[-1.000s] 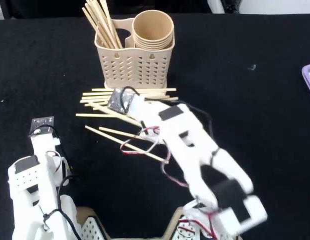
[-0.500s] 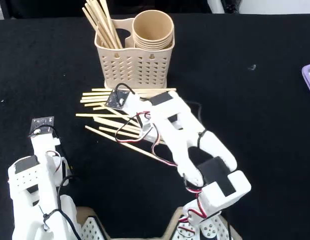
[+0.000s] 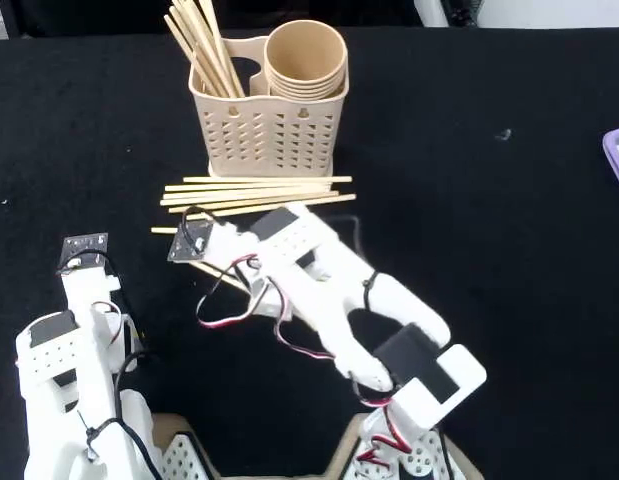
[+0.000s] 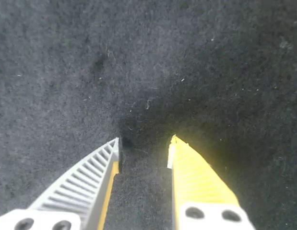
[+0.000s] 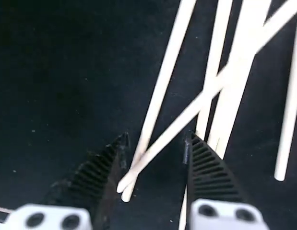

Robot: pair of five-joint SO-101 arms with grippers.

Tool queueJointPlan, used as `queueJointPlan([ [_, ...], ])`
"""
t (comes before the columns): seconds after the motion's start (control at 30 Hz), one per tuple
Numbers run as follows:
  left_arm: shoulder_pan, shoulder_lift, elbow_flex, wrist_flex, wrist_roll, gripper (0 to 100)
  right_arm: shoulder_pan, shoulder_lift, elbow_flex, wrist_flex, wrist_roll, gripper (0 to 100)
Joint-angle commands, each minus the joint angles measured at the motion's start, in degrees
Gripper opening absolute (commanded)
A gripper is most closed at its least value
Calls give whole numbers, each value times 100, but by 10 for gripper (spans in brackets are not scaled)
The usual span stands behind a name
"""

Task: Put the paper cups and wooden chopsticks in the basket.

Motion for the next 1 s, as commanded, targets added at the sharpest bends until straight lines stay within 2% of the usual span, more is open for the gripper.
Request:
queueJointPlan([
  [0.0, 75, -26, -22, -79, 26, 173, -88, -40, -242, -26, -123, 178],
  [0.3, 75, -26, -22, -79, 26, 173, -404, -40, -84, -35, -299, 181],
  [0.5, 75, -26, -22, -79, 26, 173, -220, 4, -66, -273, -378, 287],
  [0.83, 75, -26, -22, -79, 26, 173, -554, 13, 84, -316, -387, 211],
  [0.97, 75, -26, -22, -79, 26, 173, -607, 31, 215, -475, -404, 151],
])
